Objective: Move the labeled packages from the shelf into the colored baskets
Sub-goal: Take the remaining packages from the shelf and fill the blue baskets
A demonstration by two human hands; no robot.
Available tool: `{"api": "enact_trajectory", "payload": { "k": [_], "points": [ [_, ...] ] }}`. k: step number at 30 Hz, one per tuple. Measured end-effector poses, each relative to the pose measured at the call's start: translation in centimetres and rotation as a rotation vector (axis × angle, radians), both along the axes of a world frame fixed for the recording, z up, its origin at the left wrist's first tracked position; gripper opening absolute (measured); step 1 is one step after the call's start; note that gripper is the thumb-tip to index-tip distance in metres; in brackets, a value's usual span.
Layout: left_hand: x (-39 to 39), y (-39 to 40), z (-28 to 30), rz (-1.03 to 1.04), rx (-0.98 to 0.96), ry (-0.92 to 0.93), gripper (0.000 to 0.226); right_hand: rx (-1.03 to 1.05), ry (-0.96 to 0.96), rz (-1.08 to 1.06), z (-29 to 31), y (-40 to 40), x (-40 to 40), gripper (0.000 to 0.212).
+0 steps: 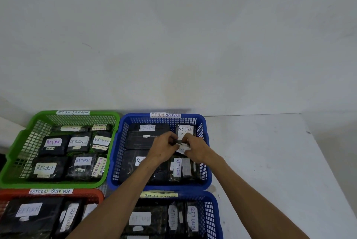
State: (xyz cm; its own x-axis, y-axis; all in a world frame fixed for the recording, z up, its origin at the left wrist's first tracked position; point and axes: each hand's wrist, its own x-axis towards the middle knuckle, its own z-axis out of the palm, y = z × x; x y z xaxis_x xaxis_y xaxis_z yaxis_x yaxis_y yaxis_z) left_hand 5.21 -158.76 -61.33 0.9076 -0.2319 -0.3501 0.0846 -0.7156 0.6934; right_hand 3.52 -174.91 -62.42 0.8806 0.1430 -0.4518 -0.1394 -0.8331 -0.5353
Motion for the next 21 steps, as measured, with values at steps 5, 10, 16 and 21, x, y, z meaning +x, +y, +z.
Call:
{"api": "enact_trajectory", "payload": {
  "k": [5, 10, 16, 21],
  "points": [
    [0.7, 0.6, -0.9, 0.084, 0.002, 0.054, 0.017, 0.003, -0.116, -0.013, -0.6, -0.7, -1.4, 0.048],
    [1.3, 0.8, -1.1, 0.037, 0.034, 0.001, 0.021, -0.260, -0.281, 0.165, -0.9, 0.0, -2.1, 0.052],
    [1.1, 0.6, -0.8, 0.057, -0.005, -0.008, 0.036, -0.285, -0.274, 0.100, -0.3, 0.5, -2.3, 0.053],
    [0.7, 0.5, -0.3, 0.360, -0.201, 0.141, 0.064, 0.191, -0.154, -0.326, 0.5, 0.9, -2.2, 0.070]
  ]
}}
